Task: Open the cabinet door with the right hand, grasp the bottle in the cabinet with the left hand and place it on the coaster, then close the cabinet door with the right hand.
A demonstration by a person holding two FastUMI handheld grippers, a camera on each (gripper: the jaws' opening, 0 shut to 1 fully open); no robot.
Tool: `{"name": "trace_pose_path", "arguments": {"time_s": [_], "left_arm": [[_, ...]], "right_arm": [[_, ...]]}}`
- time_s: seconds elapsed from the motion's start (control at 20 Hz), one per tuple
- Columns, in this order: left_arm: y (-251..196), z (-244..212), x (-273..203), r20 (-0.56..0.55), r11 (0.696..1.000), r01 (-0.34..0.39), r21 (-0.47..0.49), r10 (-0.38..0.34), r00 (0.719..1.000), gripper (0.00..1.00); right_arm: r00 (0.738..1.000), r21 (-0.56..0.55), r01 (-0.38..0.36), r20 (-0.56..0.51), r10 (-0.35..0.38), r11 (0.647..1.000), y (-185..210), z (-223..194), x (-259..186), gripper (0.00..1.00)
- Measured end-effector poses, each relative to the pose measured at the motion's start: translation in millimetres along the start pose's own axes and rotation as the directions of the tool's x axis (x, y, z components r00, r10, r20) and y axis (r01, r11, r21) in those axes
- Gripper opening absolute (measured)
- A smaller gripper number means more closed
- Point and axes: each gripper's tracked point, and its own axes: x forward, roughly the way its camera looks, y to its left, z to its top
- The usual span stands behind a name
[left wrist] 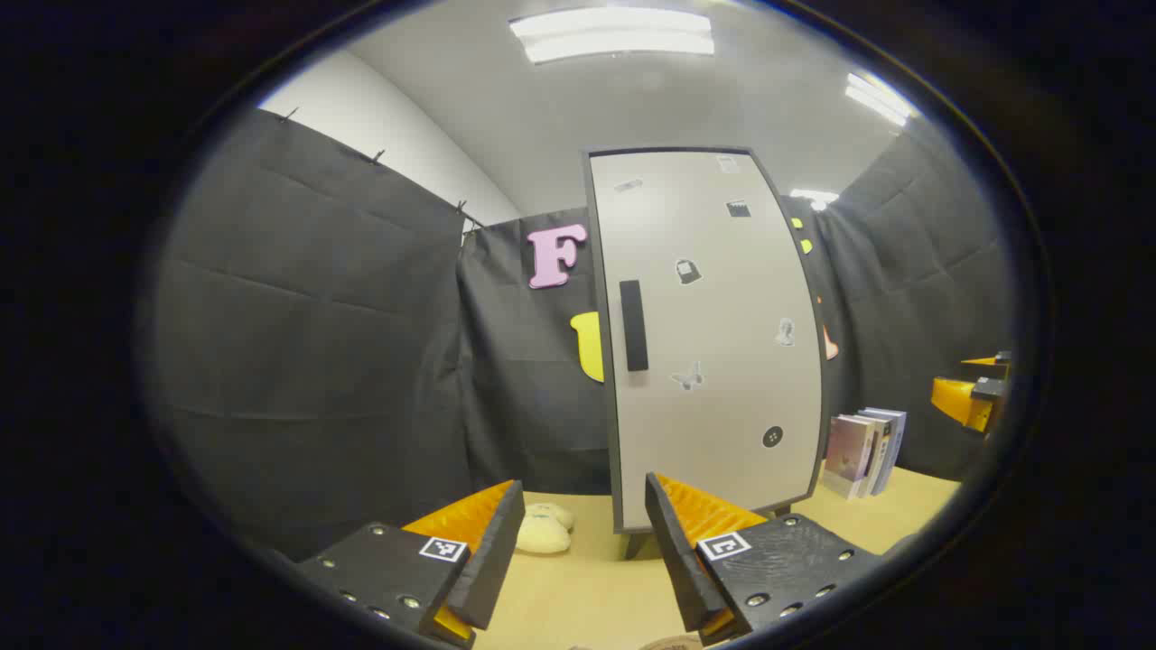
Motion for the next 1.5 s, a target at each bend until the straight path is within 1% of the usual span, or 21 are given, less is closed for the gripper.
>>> {"name": "trace_pose_path", "arguments": {"time_s": [0.45,0.85,1.1,1.3,1.5], "left_arm": [[6.9,6.3,-4.5,0.016,1.000,-0.014,-0.007,0.014,1.000,0.77],[11.3,6.3,-5.5,0.014,1.000,-0.009,-0.024,0.009,1.000,0.77],[11.0,9.8,-6.1,0.020,1.000,-0.003,-0.018,0.003,1.000,0.77],[16.7,12.2,-9.5,0.026,1.000,-0.006,-0.011,0.006,1.000,0.77],[32.8,13.8,-10.4,0.026,0.999,-0.029,-0.015,0.029,0.999,0.77]], "right_arm": [[1.000,0.000,-0.010,0.001,0.010,1.000,5.0,1.9,-1.9,0.95],[1.000,0.002,0.000,0.016,0.000,1.000,5.1,6.8,-8.4,0.95],[1.000,0.004,0.000,0.011,0.000,1.000,8.4,6.1,-8.3,0.95],[1.000,0.011,-0.004,0.004,0.004,1.000,14.5,7.4,-3.2,0.95],[0.999,0.021,-0.032,0.006,0.032,0.999,31.6,13.2,4.1,0.95]]}}
